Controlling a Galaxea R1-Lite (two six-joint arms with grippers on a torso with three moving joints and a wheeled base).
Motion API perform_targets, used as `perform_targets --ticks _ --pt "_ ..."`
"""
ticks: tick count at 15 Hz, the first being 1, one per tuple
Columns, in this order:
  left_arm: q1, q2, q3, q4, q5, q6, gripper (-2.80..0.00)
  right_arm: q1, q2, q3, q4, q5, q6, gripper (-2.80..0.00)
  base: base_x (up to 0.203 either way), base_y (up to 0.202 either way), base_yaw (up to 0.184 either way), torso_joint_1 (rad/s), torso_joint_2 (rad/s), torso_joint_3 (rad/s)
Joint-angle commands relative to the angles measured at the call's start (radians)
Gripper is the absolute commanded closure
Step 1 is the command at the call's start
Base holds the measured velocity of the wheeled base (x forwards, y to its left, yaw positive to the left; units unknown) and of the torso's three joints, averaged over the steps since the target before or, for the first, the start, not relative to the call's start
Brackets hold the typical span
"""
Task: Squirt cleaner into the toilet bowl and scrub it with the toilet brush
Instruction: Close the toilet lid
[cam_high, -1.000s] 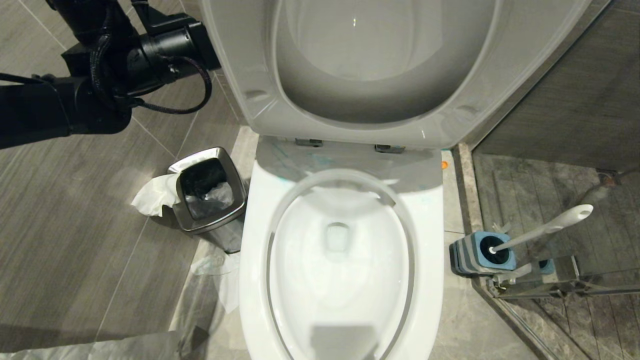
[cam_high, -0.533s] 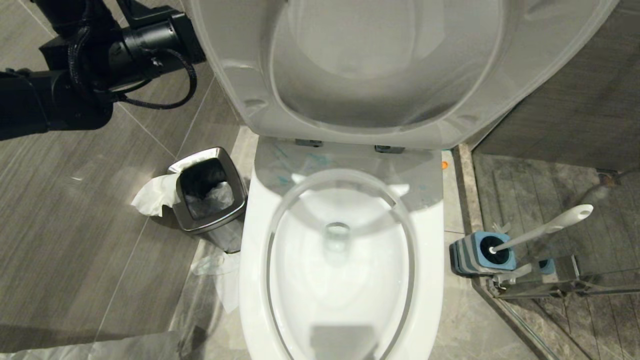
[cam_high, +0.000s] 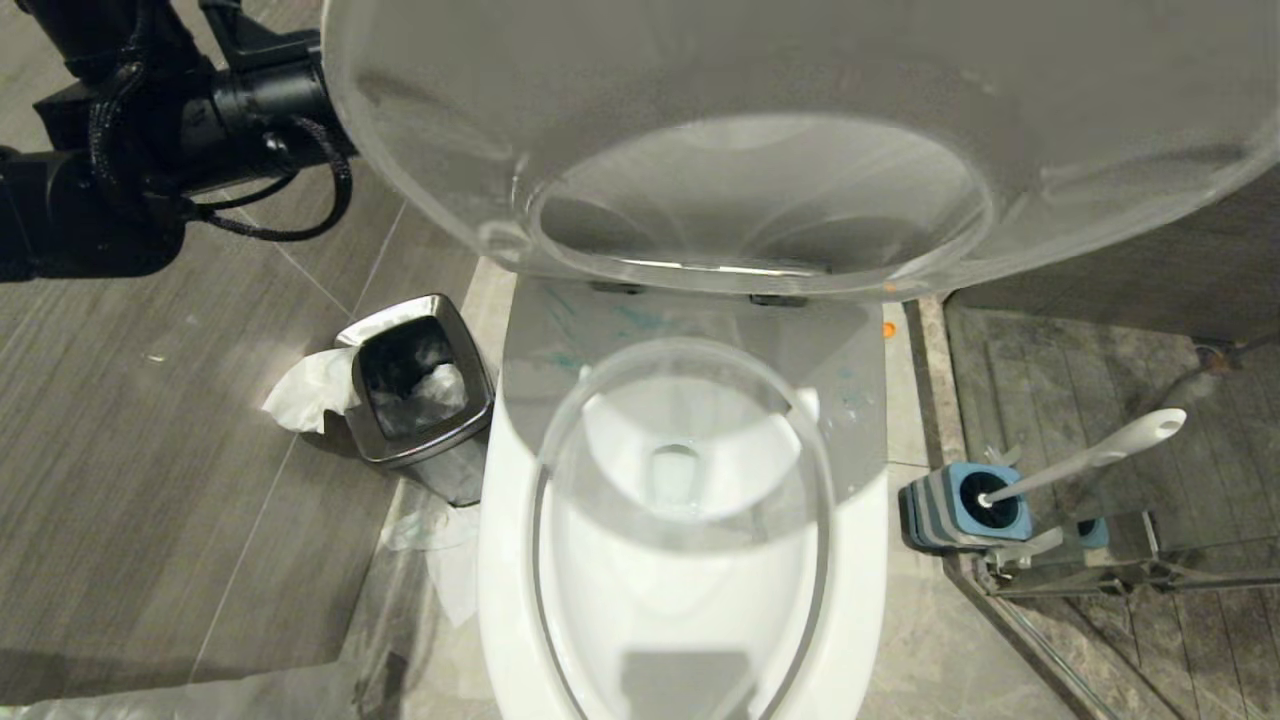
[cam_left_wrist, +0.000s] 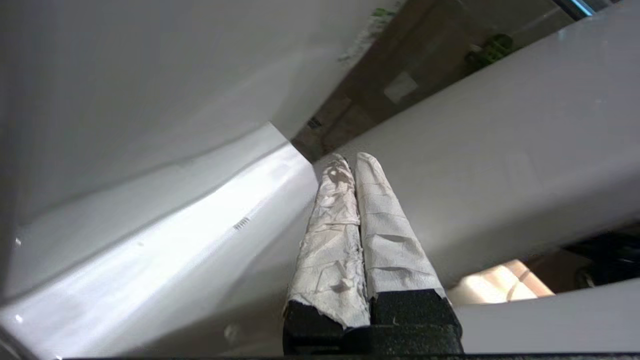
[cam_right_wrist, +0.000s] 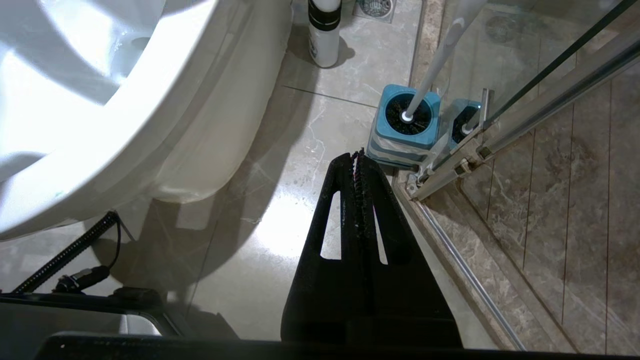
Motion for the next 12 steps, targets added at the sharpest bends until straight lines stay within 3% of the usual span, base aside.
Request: perform_targets --ticks 1,7,12 --pt "0.028 -0.082 0.074 -0.004 -0.073 -0.032 0.0 0.0 0.0 0.0 0.0 0.001 0.0 0.0 0.0 0.0 0.0 0.0 0.0 0.0" --pt "0.041 -0.138 0.142 -0.005 -0.1 -0.034 0.0 0.0 0.0 0.0 0.0 0.001 0.0 0.0 0.0 0.0 0.0 0.0 0.0 0.012" --pt "0.039 -0.185 0.198 -0.005 -0.145 -0.034 0.0 0.0 0.0 0.0 0.0 0.001 0.0 0.0 0.0 0.0 0.0 0.002 0.0 0.164"
